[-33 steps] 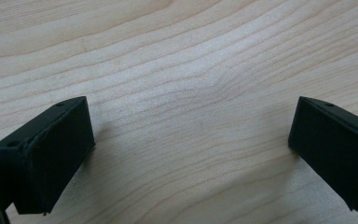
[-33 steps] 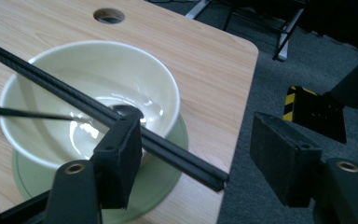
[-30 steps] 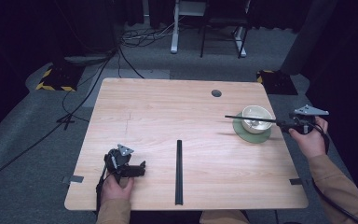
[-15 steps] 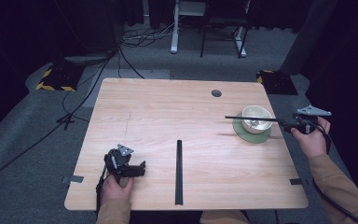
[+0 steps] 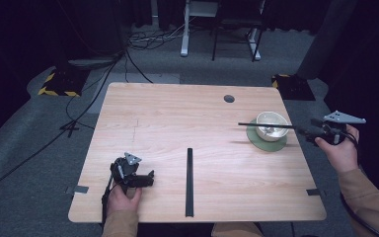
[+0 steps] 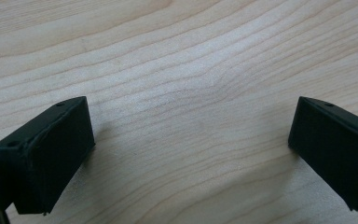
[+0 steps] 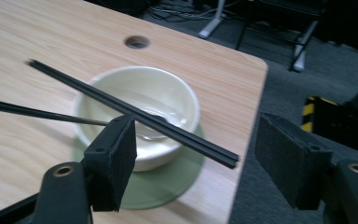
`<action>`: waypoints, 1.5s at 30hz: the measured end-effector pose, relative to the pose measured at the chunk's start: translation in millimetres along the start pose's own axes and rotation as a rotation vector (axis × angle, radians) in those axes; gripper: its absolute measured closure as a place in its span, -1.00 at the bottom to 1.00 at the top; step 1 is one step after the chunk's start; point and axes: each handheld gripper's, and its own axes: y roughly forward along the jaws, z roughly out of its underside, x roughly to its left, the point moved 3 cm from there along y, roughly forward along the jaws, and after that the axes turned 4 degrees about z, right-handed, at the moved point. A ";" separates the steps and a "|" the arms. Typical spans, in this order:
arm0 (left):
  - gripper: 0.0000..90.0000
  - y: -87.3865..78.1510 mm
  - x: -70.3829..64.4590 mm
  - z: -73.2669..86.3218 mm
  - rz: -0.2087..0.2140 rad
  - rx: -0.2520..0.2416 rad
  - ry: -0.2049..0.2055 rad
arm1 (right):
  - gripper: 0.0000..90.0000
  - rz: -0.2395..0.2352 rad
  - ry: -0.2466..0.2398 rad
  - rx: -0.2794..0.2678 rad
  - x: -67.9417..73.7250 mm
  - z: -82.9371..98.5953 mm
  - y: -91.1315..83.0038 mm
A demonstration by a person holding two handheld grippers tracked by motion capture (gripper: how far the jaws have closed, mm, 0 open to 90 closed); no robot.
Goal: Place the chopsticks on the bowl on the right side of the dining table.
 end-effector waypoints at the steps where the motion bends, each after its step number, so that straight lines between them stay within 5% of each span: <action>1: -0.99 0.0 0.0 0.0 0.000 0.000 0.000 | -0.36 -0.028 0.004 -0.007 5.7 -3.2 -5.4; 7: -0.99 0.0 0.0 0.0 0.000 0.000 0.000 | -0.39 -0.145 0.041 -0.036 25.6 -10.5 -20.0; 14: -0.99 0.0 0.0 0.0 0.000 0.000 0.000 | -0.40 -0.200 0.014 -0.041 49.2 -15.1 -32.8; 24: -0.99 0.0 0.1 0.0 0.000 0.000 0.001 | -0.36 -0.301 -0.029 0.040 88.9 -13.1 -39.4; 33: -0.99 0.0 0.1 0.0 0.000 0.000 0.002 | -0.36 -0.364 -0.115 0.102 126.2 1.2 -30.2; 45: -0.99 0.0 0.0 0.0 0.000 0.000 0.000 | -0.38 -0.442 -0.140 0.191 163.4 36.8 0.0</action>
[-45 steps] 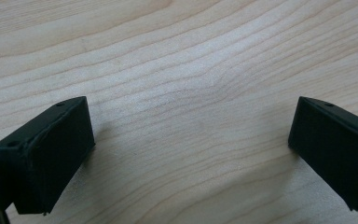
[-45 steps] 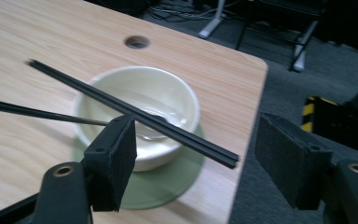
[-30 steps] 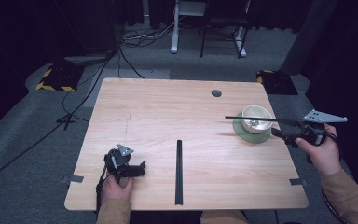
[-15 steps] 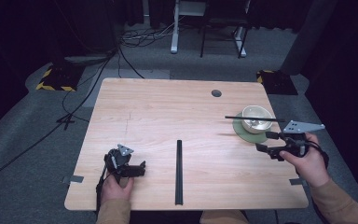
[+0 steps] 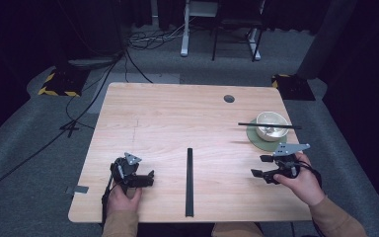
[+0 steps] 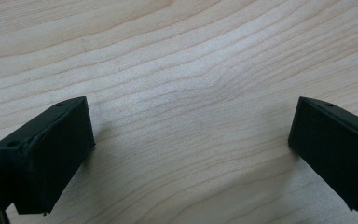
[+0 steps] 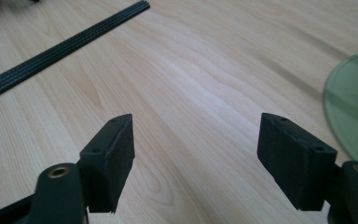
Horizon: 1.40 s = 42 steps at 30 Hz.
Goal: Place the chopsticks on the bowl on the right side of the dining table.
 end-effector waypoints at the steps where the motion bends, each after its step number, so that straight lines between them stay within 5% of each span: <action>1: -0.99 0.0 0.0 0.0 0.000 0.000 0.000 | -0.38 -0.002 0.001 0.001 1.3 2.0 3.2; 11: -0.99 0.0 0.0 0.0 0.000 0.000 0.001 | -0.39 -0.014 -0.032 0.032 11.1 26.3 28.5; 24: -0.99 0.0 0.0 0.0 0.000 0.000 0.000 | -0.42 0.015 -0.097 0.002 25.9 44.0 45.4; 33: -0.99 0.0 0.0 0.0 0.000 0.000 0.000 | -0.49 0.033 -0.089 -0.045 30.0 48.5 47.7; 42: -0.99 0.0 -0.1 0.1 0.000 0.000 0.000 | -0.68 0.041 -0.062 -0.027 31.2 50.7 48.0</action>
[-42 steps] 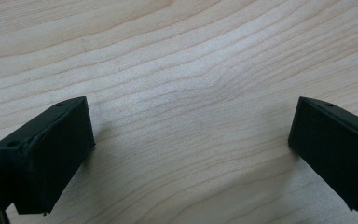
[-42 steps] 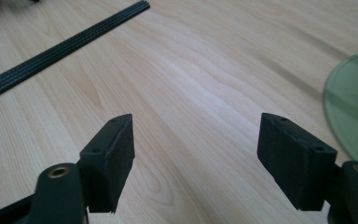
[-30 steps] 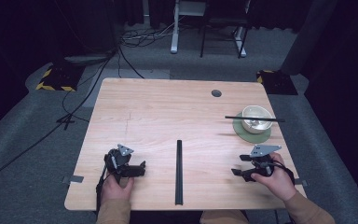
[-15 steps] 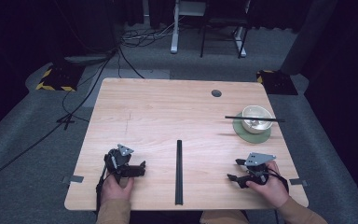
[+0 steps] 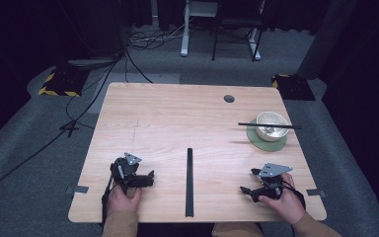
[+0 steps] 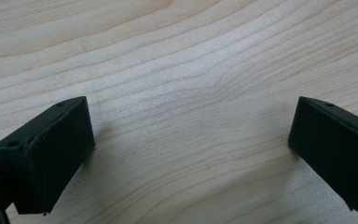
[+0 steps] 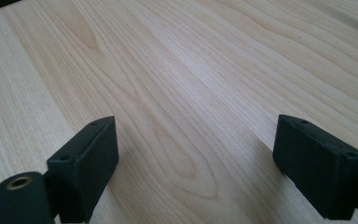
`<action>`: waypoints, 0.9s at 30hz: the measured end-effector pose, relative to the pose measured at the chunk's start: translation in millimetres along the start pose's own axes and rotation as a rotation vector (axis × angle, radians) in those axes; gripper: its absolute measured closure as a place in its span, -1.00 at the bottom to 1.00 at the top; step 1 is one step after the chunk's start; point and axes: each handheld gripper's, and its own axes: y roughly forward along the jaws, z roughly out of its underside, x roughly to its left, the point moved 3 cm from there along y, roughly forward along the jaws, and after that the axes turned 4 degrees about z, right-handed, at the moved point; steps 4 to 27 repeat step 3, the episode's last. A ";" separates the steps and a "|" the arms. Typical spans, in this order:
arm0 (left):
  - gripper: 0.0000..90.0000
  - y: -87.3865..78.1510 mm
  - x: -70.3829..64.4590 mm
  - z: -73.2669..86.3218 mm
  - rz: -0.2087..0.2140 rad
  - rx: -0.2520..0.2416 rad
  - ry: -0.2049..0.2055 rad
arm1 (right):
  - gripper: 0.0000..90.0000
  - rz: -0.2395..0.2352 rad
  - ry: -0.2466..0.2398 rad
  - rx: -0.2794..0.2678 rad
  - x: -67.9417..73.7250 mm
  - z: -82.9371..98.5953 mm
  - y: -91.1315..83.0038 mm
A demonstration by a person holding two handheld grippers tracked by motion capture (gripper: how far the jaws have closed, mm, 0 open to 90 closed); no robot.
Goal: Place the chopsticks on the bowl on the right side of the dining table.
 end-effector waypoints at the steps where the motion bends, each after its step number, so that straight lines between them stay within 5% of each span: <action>1: -0.99 0.0 0.0 0.0 0.000 0.000 0.000 | -0.68 0.000 -0.002 0.001 -0.1 0.2 -0.3; 27: -0.99 0.0 0.1 0.0 0.001 0.000 0.002 | -0.68 0.001 0.004 0.001 0.7 0.9 -1.1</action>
